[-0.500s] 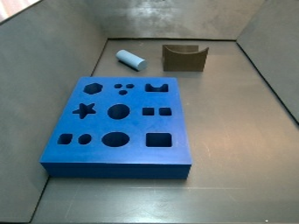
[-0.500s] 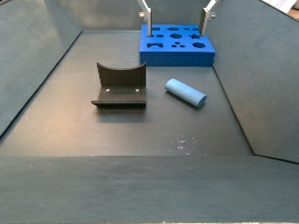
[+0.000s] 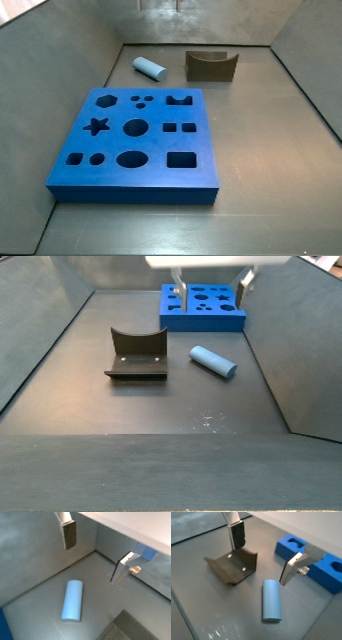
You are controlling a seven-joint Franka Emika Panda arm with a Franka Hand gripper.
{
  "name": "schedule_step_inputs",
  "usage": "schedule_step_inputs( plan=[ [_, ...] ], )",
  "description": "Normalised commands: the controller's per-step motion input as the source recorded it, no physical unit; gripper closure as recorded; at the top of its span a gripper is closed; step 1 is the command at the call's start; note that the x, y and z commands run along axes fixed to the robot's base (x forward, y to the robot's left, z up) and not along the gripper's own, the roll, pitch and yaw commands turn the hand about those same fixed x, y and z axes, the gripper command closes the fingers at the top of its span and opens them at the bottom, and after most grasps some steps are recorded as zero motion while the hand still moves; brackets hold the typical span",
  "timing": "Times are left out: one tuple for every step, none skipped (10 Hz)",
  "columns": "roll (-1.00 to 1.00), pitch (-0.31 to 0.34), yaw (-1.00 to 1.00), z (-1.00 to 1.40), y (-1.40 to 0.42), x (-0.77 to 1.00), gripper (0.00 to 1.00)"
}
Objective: Pick up the oval object. Move up. Place the oval object on the fixture. Regrasp the oval object. Move to above the board. Insert the oval object.
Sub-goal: Pick up the oval object.
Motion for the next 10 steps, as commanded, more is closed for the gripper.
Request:
schedule_step_inputs(
  plan=[
    [0.00, 0.017, 1.00, -0.78, 0.00, 0.00, 0.00],
    [0.00, 0.026, 1.00, -0.78, 0.00, 0.00, 0.00],
    [0.00, 0.031, 1.00, -0.78, 0.00, 0.00, 0.00],
    [0.01, 0.080, 1.00, -0.87, -0.01, 0.00, 0.00],
    [0.01, 0.103, 1.00, -0.91, -0.05, 0.01, 0.00],
    [0.07, 0.110, 0.89, -0.97, -0.25, 0.06, 0.00],
    [0.05, 0.164, 0.57, -0.95, -0.55, 0.03, 0.00],
    [0.06, 0.164, 0.41, -0.98, -0.73, 0.02, 0.00],
    [0.08, 0.131, 0.36, -1.00, -0.77, 0.02, 0.00],
    [0.00, -0.073, 0.19, -0.11, -0.21, -0.06, 0.00]
  ],
)
